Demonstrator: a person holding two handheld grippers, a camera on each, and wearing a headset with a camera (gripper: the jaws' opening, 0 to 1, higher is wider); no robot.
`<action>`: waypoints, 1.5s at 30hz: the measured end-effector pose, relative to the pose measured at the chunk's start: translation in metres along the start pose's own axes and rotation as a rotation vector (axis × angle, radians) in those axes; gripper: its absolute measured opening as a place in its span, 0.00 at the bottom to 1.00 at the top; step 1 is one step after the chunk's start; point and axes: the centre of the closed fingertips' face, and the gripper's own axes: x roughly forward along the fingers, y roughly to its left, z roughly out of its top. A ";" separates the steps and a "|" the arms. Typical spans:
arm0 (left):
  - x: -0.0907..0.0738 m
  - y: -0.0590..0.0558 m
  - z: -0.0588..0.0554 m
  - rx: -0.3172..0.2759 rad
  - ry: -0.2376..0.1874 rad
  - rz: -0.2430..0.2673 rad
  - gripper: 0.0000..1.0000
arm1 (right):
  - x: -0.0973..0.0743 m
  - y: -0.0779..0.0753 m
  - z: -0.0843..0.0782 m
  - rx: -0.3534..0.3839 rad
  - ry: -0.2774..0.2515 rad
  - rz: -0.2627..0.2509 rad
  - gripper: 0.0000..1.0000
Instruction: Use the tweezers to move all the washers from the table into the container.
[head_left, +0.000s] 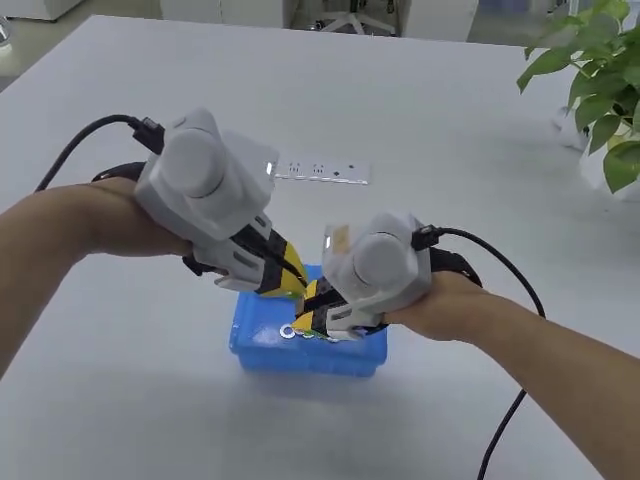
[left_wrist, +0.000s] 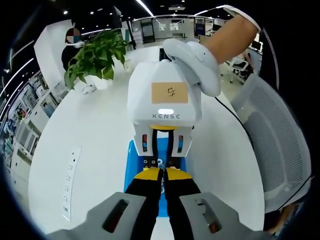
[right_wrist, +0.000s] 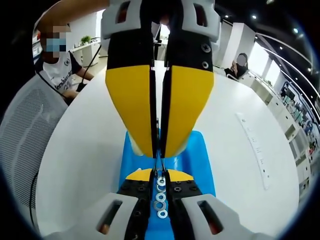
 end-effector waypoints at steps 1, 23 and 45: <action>-0.002 0.000 0.001 0.001 -0.002 0.002 0.05 | -0.002 -0.001 0.002 -0.002 -0.003 -0.004 0.11; -0.043 -0.014 0.014 0.022 -0.013 0.053 0.05 | -0.038 0.010 0.031 -0.055 -0.030 -0.059 0.09; -0.024 -0.066 -0.026 0.038 0.116 0.031 0.06 | -0.047 0.062 0.019 -0.127 0.061 0.008 0.07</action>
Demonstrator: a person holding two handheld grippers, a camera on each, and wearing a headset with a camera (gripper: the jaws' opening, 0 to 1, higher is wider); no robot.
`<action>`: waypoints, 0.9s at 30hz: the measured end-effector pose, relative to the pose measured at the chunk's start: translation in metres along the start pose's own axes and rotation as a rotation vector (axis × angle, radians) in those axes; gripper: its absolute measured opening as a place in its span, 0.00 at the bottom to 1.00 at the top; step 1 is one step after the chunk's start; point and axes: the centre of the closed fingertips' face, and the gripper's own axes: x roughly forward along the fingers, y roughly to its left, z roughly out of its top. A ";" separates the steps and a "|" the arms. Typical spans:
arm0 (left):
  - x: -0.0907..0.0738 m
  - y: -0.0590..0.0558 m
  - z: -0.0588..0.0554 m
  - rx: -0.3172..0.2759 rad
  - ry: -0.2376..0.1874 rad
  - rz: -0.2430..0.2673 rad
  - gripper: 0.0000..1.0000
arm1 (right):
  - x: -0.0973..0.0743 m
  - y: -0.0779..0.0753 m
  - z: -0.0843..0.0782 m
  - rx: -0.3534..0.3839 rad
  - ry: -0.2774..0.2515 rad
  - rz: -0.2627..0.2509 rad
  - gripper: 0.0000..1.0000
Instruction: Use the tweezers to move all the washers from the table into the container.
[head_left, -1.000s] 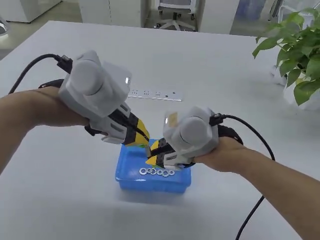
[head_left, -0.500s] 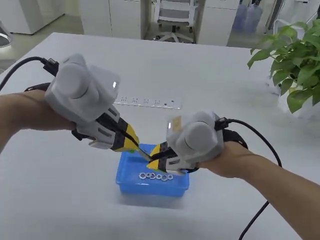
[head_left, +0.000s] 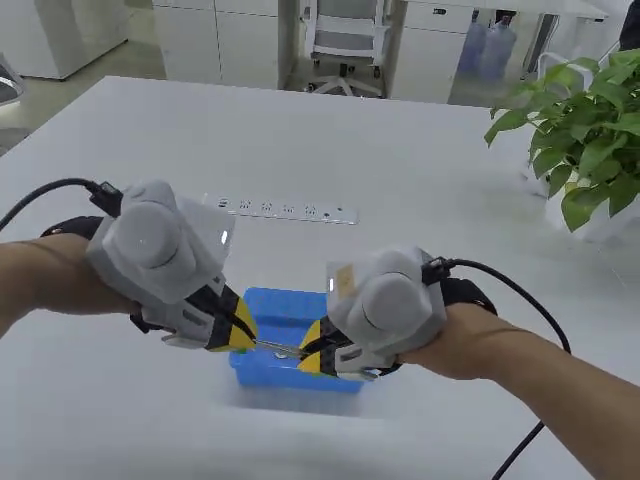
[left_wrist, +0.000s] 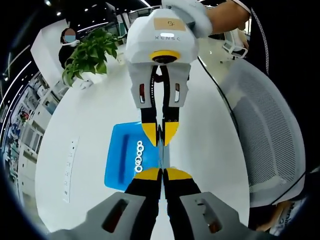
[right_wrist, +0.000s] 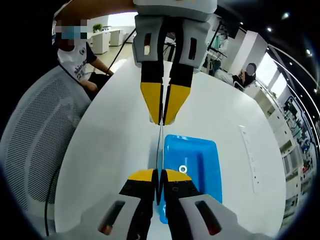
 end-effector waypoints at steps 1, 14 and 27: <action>0.002 -0.001 -0.003 0.000 0.006 -0.004 0.06 | 0.000 0.002 0.000 -0.004 0.003 0.004 0.07; 0.030 -0.025 -0.025 0.001 0.064 -0.044 0.06 | 0.015 0.029 -0.013 -0.003 0.047 0.050 0.07; 0.041 -0.028 -0.024 0.043 0.092 -0.038 0.09 | 0.020 0.032 -0.018 0.019 0.090 0.059 0.07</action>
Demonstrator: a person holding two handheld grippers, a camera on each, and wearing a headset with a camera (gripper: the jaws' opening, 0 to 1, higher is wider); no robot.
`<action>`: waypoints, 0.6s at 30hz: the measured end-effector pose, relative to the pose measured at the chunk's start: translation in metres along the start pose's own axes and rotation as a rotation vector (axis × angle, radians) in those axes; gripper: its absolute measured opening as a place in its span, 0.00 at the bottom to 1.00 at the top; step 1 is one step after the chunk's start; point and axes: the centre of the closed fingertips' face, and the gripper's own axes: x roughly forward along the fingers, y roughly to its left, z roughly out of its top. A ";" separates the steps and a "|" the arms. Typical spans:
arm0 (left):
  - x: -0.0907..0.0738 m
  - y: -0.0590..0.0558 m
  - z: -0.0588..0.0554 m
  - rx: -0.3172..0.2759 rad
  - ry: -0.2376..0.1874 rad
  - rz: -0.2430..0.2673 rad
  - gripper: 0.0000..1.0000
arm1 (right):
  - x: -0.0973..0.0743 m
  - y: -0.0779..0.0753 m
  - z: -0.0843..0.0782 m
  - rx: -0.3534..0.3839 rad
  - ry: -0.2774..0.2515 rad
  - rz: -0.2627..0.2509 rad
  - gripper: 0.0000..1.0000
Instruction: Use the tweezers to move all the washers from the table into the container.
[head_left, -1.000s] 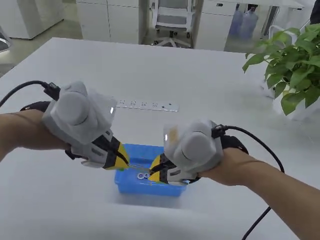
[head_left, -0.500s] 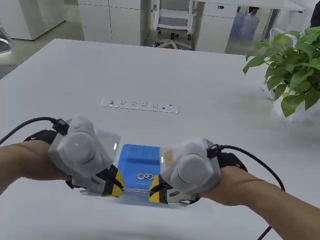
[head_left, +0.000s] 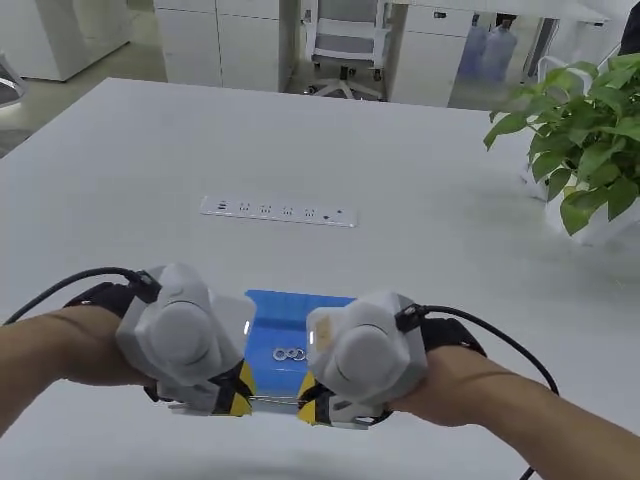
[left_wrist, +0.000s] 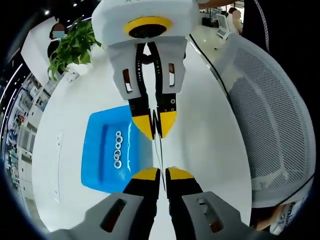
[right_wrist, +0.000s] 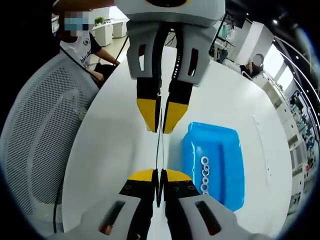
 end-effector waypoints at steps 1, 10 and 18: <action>0.000 0.000 0.001 0.003 0.000 -0.001 0.08 | 0.000 0.000 0.000 -0.001 0.001 0.000 0.07; 0.001 -0.002 -0.001 -0.024 -0.005 0.000 0.06 | 0.002 0.005 0.001 0.010 -0.032 -0.002 0.10; 0.004 -0.001 -0.003 -0.052 -0.006 -0.004 0.05 | -0.002 0.003 0.002 0.013 -0.049 -0.013 0.11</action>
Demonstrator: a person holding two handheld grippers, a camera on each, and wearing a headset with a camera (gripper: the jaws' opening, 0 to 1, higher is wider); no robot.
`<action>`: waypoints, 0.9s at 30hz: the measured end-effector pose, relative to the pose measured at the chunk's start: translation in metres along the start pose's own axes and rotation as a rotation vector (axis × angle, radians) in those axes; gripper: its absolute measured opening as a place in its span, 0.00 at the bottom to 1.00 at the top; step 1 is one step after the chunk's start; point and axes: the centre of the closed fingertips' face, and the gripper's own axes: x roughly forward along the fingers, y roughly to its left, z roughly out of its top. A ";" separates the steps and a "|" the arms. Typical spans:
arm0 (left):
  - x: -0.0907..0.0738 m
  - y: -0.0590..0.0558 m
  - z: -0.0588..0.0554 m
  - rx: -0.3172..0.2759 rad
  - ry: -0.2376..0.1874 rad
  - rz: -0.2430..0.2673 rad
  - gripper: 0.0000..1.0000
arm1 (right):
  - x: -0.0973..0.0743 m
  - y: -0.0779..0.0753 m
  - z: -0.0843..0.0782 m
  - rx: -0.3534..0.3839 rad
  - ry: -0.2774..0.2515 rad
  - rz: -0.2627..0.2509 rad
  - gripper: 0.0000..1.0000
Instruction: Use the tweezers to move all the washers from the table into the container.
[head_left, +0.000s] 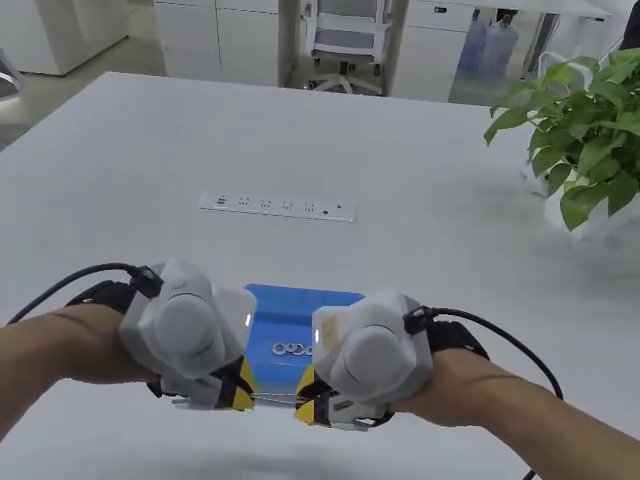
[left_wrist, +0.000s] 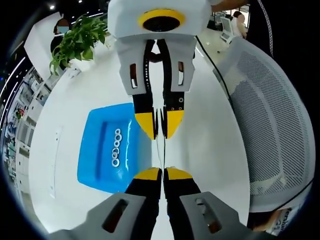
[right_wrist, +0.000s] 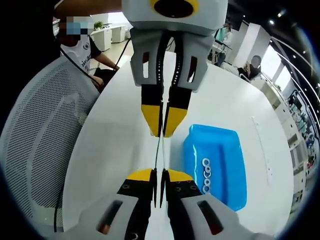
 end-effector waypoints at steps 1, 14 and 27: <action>0.000 0.000 0.000 0.000 0.000 0.001 0.05 | 0.000 0.000 0.000 0.002 -0.001 0.000 0.11; 0.011 -0.005 -0.003 0.007 0.001 -0.007 0.06 | 0.003 0.006 -0.006 0.011 0.006 0.003 0.09; 0.039 -0.017 -0.014 -0.004 0.006 -0.039 0.06 | 0.023 0.021 -0.024 0.015 0.025 0.015 0.10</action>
